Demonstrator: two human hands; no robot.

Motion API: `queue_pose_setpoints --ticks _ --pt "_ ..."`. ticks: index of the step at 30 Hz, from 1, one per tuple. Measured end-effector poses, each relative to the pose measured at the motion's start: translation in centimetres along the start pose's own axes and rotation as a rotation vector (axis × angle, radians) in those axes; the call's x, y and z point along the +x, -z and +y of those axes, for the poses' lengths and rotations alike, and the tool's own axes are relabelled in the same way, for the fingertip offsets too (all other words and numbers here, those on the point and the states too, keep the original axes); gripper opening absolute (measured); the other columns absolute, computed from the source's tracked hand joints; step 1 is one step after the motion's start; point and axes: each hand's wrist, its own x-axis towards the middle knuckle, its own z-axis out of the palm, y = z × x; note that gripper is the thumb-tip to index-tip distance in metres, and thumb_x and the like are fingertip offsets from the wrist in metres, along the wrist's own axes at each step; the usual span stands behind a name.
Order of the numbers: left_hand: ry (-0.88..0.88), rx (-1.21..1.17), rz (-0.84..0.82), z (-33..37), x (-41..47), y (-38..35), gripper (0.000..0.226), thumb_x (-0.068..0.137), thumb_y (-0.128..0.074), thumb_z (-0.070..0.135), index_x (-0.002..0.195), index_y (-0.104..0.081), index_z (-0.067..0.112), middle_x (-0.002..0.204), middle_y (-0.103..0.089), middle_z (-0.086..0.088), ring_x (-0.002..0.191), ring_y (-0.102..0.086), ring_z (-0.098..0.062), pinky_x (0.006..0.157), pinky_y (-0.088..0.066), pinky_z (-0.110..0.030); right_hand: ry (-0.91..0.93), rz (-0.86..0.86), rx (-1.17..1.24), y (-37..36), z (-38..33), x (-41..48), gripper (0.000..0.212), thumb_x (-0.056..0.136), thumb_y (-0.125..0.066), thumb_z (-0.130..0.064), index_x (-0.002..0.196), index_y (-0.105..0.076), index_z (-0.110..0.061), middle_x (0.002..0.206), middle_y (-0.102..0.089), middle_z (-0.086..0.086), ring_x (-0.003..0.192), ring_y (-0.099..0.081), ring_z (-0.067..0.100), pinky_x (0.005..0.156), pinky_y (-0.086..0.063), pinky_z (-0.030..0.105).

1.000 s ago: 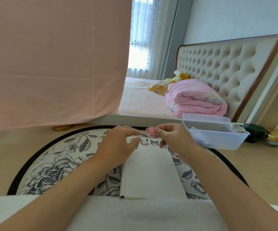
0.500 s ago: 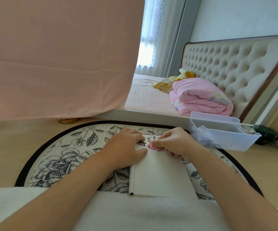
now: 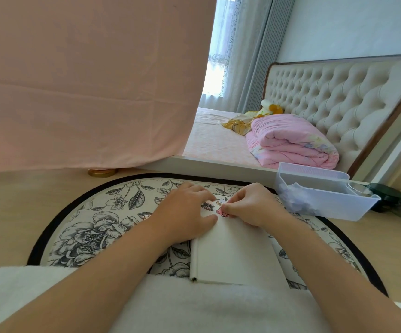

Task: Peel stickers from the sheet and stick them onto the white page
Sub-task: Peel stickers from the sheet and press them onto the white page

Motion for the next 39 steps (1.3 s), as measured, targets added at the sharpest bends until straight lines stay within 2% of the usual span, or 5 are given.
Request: queue_pose_setpoints --ticks 10,14,18,29,39 --pt "-0.077 -0.035 -0.096 0.5 0.1 0.6 0.024 0.094 -0.056 0.036 0.110 -0.074 0.037 0.112 -0.064 0.025 0.109 -0.047 0.001 0.096 -0.046 -0.031 0.094 0.058 -0.144 0.4 0.4 -1.6 0.031 0.082 -0.053 -0.016 0.083 -0.078 -0.034 0.075 -0.069 -0.014 0.057 -0.054 0.003 0.056 -0.044 0.021" --pt "-0.104 0.041 -0.113 0.8 0.0 0.8 0.028 0.098 -0.051 0.036 0.115 -0.072 0.036 0.118 -0.063 0.023 0.113 -0.047 0.000 0.097 -0.045 -0.029 0.185 0.092 -0.319 0.5 0.8 -2.6 0.046 0.087 -0.051 -0.020 0.127 -0.065 -0.039 0.099 -0.066 -0.013 0.088 -0.056 0.008 0.086 -0.052 0.030" --pt "-0.087 0.054 -0.107 1.0 0.0 0.7 0.030 0.098 -0.049 0.036 0.117 -0.072 0.038 0.118 -0.064 0.023 0.114 -0.047 -0.001 0.097 -0.046 -0.030 0.315 -0.026 -0.510 0.0 1.2 -3.4 0.050 0.089 -0.039 -0.031 0.133 -0.059 -0.043 0.122 -0.054 -0.014 0.118 -0.049 0.013 0.097 -0.045 0.035" --pt "-0.074 0.123 -0.094 1.9 -0.2 0.9 0.033 0.097 -0.047 0.036 0.115 -0.074 0.031 0.124 -0.065 0.018 0.116 -0.051 -0.006 0.101 -0.040 -0.026 0.450 -0.034 -0.728 0.3 2.7 -5.5 0.071 0.084 -0.013 -0.046 0.147 -0.045 -0.038 0.146 -0.048 -0.011 0.132 -0.039 0.014 0.104 -0.043 0.038" --pt "-0.114 0.353 -0.353 2.2 -0.1 1.2 0.059 0.102 -0.023 0.057 0.157 -0.024 0.034 0.158 -0.027 0.010 0.146 -0.017 -0.012 0.119 -0.020 -0.035 0.433 -0.013 -0.712 0.0 2.9 -5.8 0.057 0.094 -0.028 -0.040 0.150 -0.040 -0.037 0.150 -0.044 -0.009 0.137 -0.037 0.014 0.104 -0.041 0.036"
